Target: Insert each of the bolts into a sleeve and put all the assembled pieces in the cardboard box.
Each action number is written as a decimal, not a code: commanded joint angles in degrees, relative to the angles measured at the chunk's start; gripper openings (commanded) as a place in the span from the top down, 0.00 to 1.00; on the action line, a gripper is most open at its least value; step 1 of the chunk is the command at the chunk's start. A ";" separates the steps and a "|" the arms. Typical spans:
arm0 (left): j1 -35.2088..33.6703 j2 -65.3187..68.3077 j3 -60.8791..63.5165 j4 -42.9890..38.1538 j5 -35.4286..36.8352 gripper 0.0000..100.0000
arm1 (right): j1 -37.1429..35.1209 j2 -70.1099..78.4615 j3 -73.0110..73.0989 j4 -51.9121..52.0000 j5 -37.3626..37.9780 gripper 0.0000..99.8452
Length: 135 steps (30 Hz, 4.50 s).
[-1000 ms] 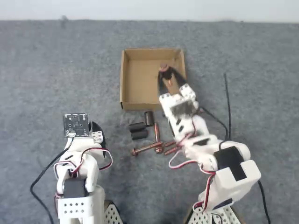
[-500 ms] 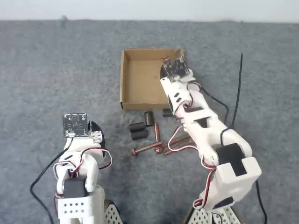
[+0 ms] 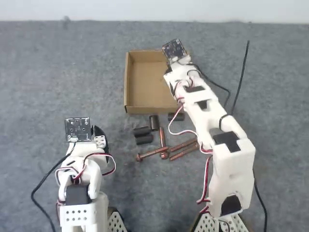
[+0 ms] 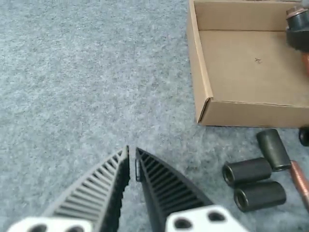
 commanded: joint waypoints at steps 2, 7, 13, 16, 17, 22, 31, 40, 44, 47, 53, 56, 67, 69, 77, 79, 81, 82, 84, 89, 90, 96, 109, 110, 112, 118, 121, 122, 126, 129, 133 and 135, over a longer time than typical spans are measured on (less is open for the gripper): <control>-0.09 0.88 -0.48 -1.32 -0.35 0.98 | 1.36 0.13 -11.96 11.82 0.79 0.99; -0.09 0.88 -0.48 -1.49 -0.35 0.98 | 1.36 3.21 -20.22 24.57 0.00 0.99; -0.09 0.88 -0.48 -1.49 -0.35 0.98 | 1.80 5.41 -26.64 32.13 -3.87 0.90; -0.09 0.88 -0.48 -1.49 -0.35 0.98 | 1.80 5.05 -28.48 34.24 -3.96 0.85; -0.09 0.88 -0.48 -1.49 -0.35 0.98 | 1.80 4.88 -29.01 34.95 -3.96 0.85; -0.09 0.88 -0.48 -1.49 -0.35 0.98 | 1.54 2.42 -32.79 41.98 -3.96 0.90; -0.09 0.88 -0.48 -1.49 -0.35 0.98 | -0.84 -12.09 -32.79 62.99 -3.60 0.99; -0.09 0.88 -0.48 -1.49 -0.35 0.98 | -4.35 -20.97 -32.70 85.58 -3.52 0.99; -0.09 0.88 -0.48 -1.32 -0.35 0.98 | -6.02 -24.31 -30.59 91.82 -3.69 0.99; -0.09 0.88 -0.48 -1.23 -0.35 0.98 | -6.02 -27.65 -24.97 92.00 -3.87 0.99; -0.18 0.88 -0.48 -1.23 -0.35 0.98 | -6.02 -36.09 -10.46 89.19 -3.69 0.99; -0.18 0.88 -0.48 -1.23 -0.35 0.98 | -6.02 -41.27 -1.76 83.56 -3.60 0.99; -0.18 0.88 -0.48 -1.23 -0.35 0.98 | -6.02 -52.26 23.56 62.20 0.44 0.99; -0.18 0.88 -0.48 -1.23 -0.35 0.98 | -6.29 -52.26 25.32 60.26 5.80 0.99; -0.18 0.88 -0.48 -1.32 -0.35 0.98 | -6.46 -52.26 29.54 51.65 24.35 0.99; -0.18 0.88 -0.48 -1.32 -0.44 0.98 | -6.55 -52.26 31.82 48.13 27.43 0.99; -0.18 0.88 -0.48 -1.41 -0.44 0.98 | -6.55 -52.18 33.93 44.53 29.71 0.99; -0.18 0.88 -0.48 -1.41 -0.44 0.98 | -6.55 -52.18 34.90 43.30 30.68 0.97; -0.09 0.88 -0.48 -1.49 -0.44 0.98 | -6.55 -52.18 36.04 41.80 31.91 0.92; -0.09 0.88 -0.48 -1.49 -0.44 0.98 | -7.16 -52.18 36.40 39.87 32.09 0.89; -0.09 0.88 -0.48 -1.49 -0.44 0.98 | -7.34 -52.09 36.57 39.34 32.09 0.89; -0.09 0.88 -0.48 -1.49 -0.44 0.98 | -8.22 -45.76 36.92 33.54 32.00 0.90; 0.00 0.97 -0.48 -3.08 -0.44 0.98 | -8.22 -32.31 31.56 26.86 32.09 0.90; 0.00 0.97 -0.48 -3.16 -0.44 0.98 | -8.22 -31.60 31.03 26.86 32.09 0.90; 0.00 0.97 -0.48 -3.16 -0.44 0.98 | -8.22 -29.85 29.71 26.86 32.09 0.90; 0.00 0.97 -0.48 -3.16 -0.44 0.98 | -8.04 -24.84 24.97 26.86 32.09 0.90; 0.00 0.97 -0.48 -3.16 -0.44 0.98 | -8.04 -23.25 23.47 26.86 32.09 0.90; 0.00 0.97 -0.48 -3.16 -0.44 0.98 | -8.04 -22.99 23.03 26.86 32.09 0.90; 0.00 0.97 -0.48 -3.16 -0.44 0.98 | -7.87 -22.11 22.24 26.95 32.09 0.90; 0.00 0.97 -0.48 -3.16 -0.44 0.98 | -7.96 -21.14 22.15 27.30 32.09 0.90; 0.00 0.97 -0.48 -3.16 -0.44 0.98 | -8.22 -19.47 22.15 27.47 32.09 0.99; 0.00 0.97 -0.48 -3.16 -0.44 0.98 | -8.22 -19.38 22.33 28.62 32.09 0.98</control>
